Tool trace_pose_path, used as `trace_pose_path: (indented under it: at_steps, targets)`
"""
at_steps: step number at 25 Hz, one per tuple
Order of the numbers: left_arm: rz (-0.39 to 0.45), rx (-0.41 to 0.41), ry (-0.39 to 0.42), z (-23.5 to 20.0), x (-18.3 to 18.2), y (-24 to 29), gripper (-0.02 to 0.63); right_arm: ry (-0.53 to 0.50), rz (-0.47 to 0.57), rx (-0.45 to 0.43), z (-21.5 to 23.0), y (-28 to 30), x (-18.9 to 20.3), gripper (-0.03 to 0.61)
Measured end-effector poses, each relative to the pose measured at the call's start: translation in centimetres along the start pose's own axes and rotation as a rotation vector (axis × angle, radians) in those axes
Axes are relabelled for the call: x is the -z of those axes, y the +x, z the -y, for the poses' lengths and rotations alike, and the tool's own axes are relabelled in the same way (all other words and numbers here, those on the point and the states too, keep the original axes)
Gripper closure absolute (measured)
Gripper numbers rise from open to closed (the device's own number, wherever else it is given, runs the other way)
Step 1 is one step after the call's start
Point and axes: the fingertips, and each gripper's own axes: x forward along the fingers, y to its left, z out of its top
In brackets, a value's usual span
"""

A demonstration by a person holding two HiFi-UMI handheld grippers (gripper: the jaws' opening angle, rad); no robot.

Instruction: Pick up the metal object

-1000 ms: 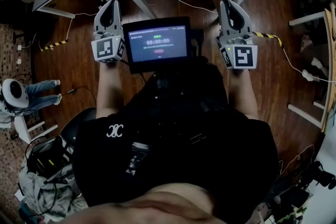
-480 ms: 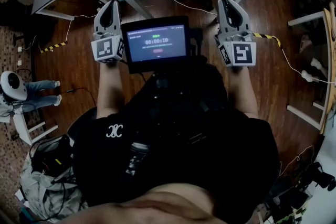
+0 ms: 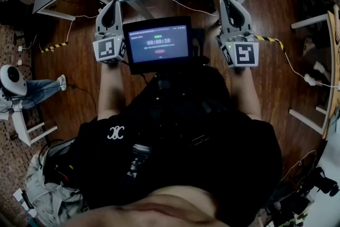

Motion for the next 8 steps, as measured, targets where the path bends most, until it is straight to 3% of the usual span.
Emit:
trace_pose_path:
  at_steps: [8]
  targets:
    - [0.004, -0.01, -0.005, 0.42, 0.63, -0.77, 0.6, -0.009, 0.003, -0.011, -0.3, -0.36, 0.21, 0.572]
